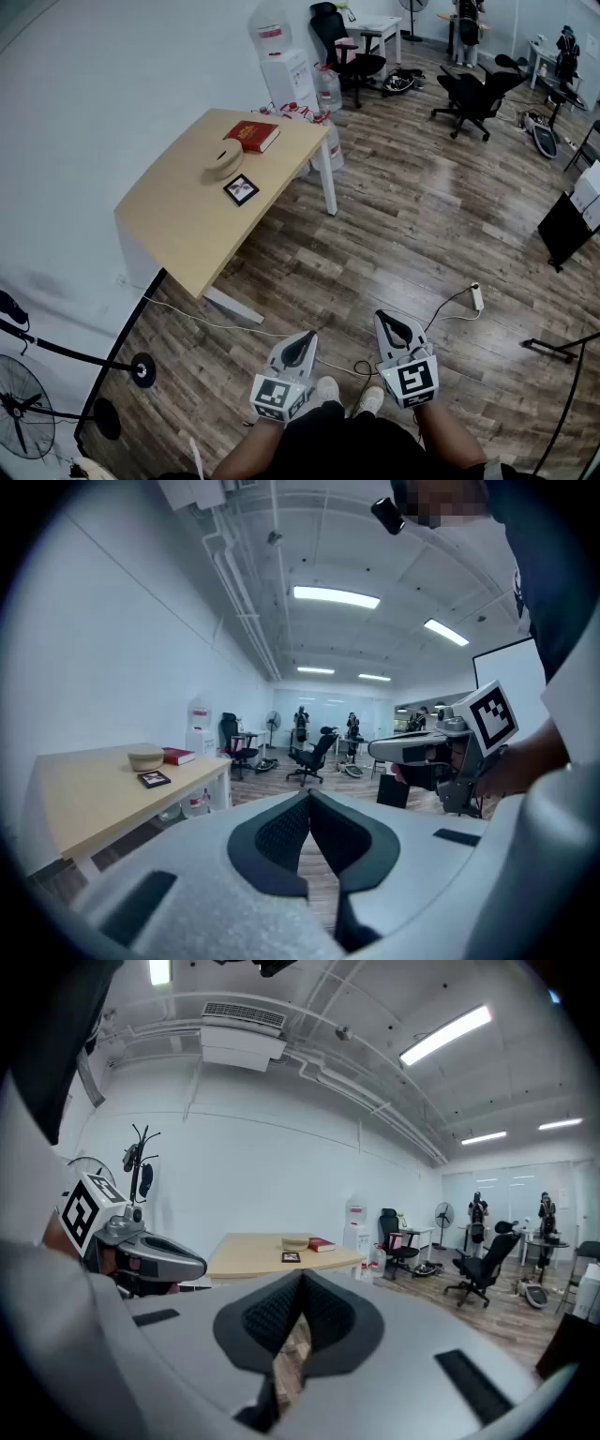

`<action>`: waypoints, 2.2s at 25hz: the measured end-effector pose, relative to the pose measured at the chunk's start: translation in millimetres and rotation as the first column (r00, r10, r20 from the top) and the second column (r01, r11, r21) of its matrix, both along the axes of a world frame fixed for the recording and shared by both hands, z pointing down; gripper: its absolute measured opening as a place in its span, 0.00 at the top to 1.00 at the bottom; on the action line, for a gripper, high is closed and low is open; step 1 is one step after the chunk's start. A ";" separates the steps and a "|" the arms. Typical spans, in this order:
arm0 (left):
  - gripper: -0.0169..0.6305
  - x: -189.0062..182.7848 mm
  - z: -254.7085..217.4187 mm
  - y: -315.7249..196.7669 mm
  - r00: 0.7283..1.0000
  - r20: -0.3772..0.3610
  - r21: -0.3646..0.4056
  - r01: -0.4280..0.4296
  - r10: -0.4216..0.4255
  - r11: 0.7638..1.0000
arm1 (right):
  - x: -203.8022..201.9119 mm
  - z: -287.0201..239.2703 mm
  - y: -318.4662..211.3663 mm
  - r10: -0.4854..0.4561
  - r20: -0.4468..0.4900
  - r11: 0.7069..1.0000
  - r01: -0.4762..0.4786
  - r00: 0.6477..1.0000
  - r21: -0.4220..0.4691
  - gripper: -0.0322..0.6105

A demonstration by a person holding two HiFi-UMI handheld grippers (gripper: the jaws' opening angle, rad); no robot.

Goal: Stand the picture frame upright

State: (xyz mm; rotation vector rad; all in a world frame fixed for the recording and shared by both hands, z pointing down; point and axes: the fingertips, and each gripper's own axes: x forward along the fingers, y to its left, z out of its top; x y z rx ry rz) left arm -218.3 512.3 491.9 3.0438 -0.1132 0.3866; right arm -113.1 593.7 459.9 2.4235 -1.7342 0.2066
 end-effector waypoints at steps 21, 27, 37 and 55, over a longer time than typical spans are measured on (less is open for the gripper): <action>0.97 -59.8 11.9 -90.6 1.000 -0.002 -0.039 0.006 -0.006 0.999 | -47.9 11.1 -78.5 -0.021 0.172 1.000 0.017 0.985 0.022 0.94; 0.97 -77.0 28.2 -126.9 0.999 0.022 -0.066 0.048 -0.047 0.997 | -45.2 7.2 -110.1 -0.030 0.132 1.000 0.030 0.991 0.001 0.94; 0.97 -20.1 32.6 -156.9 0.998 0.038 -0.067 0.057 -0.054 0.996 | 1.0 32.7 -138.4 -0.047 0.166 0.998 0.054 0.985 -0.036 0.94; 0.97 177.0 18.6 -215.2 0.986 0.058 -0.031 0.160 -0.158 0.987 | 196.6 41.2 -219.2 -0.196 0.186 0.979 0.203 0.963 -0.020 0.94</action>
